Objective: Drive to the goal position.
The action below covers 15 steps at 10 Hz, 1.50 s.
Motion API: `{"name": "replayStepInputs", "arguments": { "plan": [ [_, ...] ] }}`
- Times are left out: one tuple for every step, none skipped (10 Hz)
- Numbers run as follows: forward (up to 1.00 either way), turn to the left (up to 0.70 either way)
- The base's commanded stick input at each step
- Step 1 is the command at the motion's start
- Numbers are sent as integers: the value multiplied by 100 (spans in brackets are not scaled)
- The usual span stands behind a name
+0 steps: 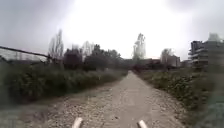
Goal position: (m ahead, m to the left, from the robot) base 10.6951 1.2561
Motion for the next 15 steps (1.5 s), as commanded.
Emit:
{"name": "replayStepInputs", "arguments": {
  "plan": [
    [97,-27],
    [93,0],
    [90,-5],
    [89,-32],
    [86,-34],
    [86,-34],
    [86,-34],
    [85,-34],
    [85,-34],
    [85,-34],
    [82,-12],
    [82,0],
    [82,-4],
    [83,-30],
    [82,-28]
  ]
}}
